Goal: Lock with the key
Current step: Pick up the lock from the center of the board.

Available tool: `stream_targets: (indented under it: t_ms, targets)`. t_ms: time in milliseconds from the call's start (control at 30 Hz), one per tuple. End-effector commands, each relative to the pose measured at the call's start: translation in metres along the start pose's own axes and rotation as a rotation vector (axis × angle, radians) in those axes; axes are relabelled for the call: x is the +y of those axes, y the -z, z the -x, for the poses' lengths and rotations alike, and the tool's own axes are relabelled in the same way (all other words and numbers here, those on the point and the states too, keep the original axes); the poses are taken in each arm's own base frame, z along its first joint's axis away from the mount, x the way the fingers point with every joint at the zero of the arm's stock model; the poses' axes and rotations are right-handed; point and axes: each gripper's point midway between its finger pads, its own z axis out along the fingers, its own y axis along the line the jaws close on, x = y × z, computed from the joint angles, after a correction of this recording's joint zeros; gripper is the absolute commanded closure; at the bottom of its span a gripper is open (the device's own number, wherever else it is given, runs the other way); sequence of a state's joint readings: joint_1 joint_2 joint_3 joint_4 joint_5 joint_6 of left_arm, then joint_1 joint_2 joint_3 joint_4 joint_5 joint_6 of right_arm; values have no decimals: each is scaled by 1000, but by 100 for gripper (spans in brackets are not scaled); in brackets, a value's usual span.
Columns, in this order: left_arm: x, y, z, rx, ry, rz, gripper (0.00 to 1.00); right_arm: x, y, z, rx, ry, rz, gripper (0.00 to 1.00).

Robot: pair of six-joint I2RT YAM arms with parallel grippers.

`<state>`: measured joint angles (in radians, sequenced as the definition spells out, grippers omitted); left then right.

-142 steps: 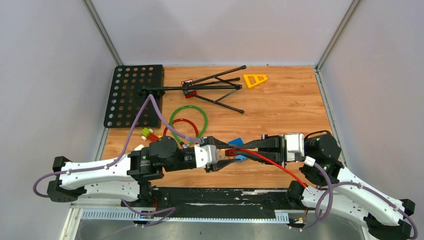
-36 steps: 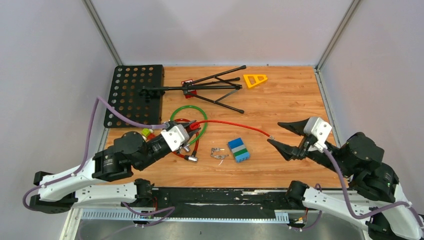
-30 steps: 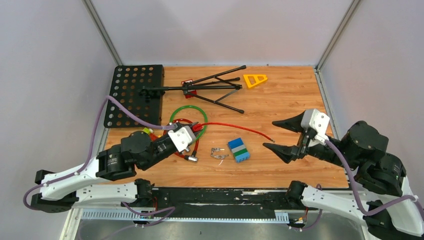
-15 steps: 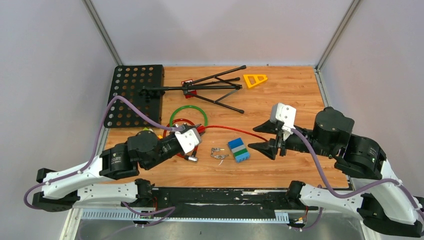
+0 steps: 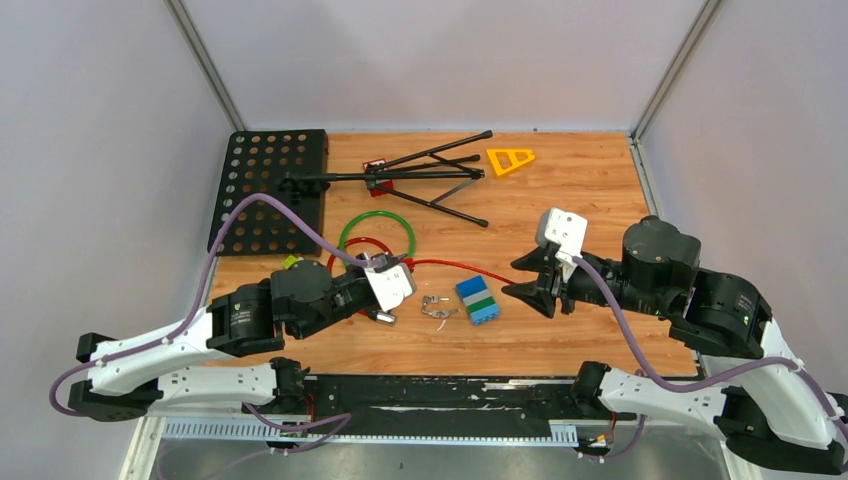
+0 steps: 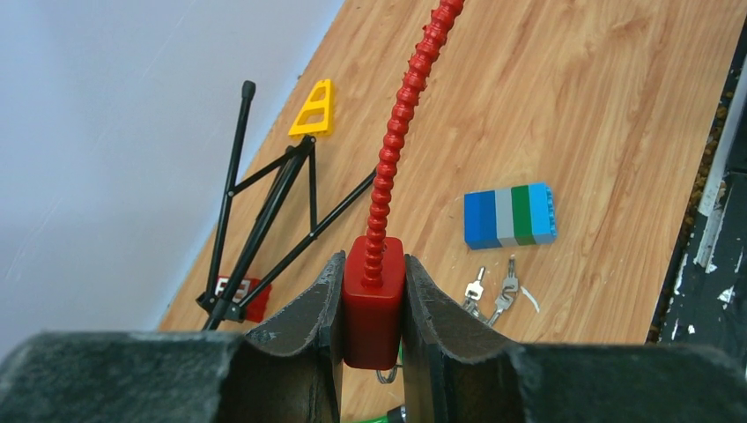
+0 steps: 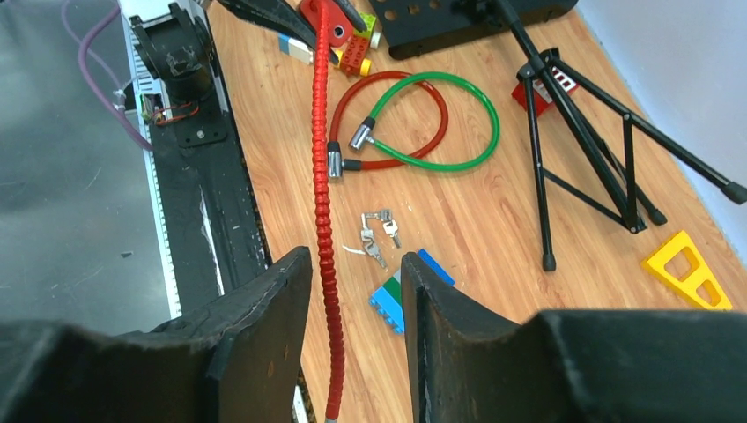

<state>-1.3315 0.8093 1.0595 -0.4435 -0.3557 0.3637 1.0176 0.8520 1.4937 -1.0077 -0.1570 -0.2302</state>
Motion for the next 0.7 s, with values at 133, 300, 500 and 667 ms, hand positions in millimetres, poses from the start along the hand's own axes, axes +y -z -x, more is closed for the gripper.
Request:
stream_targets:
  t_ms: [133,300,500,667]
  targets:
    - [15,7,28,-82,8,29,100,0,2,-13,53,-33,-13,62]
    - [13,5,27,-78,3,22,100,-1,3,-11,43,-30,-17,75]
    - [9,3,26,-76,7,4,100,-1,2,-12,42,-28,-18,96]
    - [-1,0,31,-106,39,-39,100,-3,-3,-6,7,3,-16,100]
